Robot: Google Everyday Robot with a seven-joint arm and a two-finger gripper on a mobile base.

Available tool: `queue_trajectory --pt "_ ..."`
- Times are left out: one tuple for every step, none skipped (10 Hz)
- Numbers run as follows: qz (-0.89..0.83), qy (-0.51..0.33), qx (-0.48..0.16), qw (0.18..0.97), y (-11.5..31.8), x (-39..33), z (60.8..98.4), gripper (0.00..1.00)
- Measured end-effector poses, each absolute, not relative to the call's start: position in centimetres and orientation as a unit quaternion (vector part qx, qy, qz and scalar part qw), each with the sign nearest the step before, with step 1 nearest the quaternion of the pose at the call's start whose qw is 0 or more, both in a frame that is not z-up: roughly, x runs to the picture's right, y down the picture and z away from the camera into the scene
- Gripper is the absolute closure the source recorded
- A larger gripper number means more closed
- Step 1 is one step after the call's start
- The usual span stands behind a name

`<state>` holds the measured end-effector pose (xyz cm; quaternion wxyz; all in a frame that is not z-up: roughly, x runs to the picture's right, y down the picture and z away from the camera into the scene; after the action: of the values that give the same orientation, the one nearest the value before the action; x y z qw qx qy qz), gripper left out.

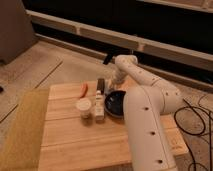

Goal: Wipe the white sponge on the table

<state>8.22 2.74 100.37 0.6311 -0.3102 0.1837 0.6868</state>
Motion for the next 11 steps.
queue_trajectory --pt "0.683 0.206 -0.310 0.628 3.5 9.1 100.3 1.00" --pt "0.681 0.232 -0.307 0.623 4.2 10.2 100.4 1.00" --pt "0.680 0.251 -0.300 0.620 4.2 11.5 100.6 1.00" --pt "0.677 0.267 -0.290 0.621 4.1 12.6 100.9 1.00" --pt "0.675 0.276 -0.279 0.625 3.4 13.5 101.2 1.00" --pt "0.676 0.275 -0.260 0.632 1.9 14.4 101.8 1.00" --pt "0.676 0.270 -0.249 0.639 0.8 14.8 102.3 1.00" --pt "0.677 0.254 -0.240 0.648 -0.6 14.5 102.8 1.00" --pt "0.678 0.240 -0.237 0.654 -1.4 14.0 103.3 1.00" --pt "0.680 0.220 -0.238 0.658 -2.1 13.2 103.9 1.00" --pt "0.682 0.206 -0.240 0.659 -2.5 12.6 104.3 1.00"
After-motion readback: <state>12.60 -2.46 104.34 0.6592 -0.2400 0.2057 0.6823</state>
